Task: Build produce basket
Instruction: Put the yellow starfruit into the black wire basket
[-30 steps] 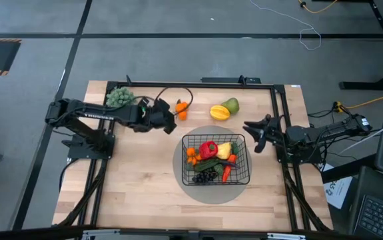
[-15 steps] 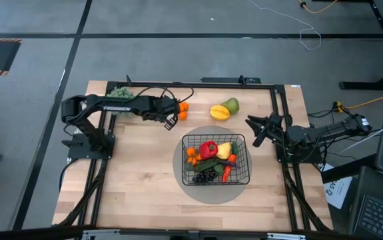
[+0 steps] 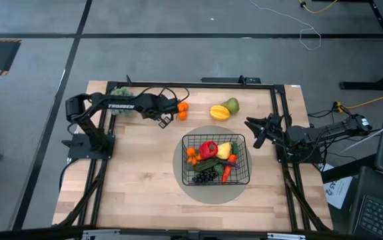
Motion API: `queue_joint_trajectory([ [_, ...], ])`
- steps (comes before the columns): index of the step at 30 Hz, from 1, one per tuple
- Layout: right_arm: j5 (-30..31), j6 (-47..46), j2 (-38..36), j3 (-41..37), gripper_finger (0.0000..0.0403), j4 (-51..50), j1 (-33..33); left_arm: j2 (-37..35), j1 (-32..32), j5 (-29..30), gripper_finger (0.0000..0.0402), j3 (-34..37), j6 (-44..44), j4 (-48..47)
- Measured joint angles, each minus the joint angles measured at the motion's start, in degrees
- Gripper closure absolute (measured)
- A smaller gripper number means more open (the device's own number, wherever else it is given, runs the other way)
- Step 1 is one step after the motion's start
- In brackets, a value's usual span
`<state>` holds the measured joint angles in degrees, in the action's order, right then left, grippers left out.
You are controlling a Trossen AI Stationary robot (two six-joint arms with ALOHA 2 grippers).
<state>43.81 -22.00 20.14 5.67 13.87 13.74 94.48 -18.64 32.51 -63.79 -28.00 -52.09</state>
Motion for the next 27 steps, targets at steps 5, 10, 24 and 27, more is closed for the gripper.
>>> queue_joint_trajectory([
  [5,-0.07,-0.01,-0.02,0.00,0.0272,-0.02,0.00,-2.62,-0.83,6.54,0.0360,-0.02,-9.18,-12.92],
  [10,0.05,0.17,0.00,0.00,0.0272,-0.04,0.00,-7.66,-0.87,10.37,0.0360,-0.04,-15.17,-19.10],
  [24,0.09,0.20,0.00,-0.02,0.0272,-2.23,0.00,-27.65,-3.32,10.72,0.0360,7.98,-8.42,-5.53],
  [27,0.09,0.20,0.00,-0.04,0.0272,-2.64,0.00,-33.50,-4.79,3.14,0.0360,15.94,-3.09,8.59],
])
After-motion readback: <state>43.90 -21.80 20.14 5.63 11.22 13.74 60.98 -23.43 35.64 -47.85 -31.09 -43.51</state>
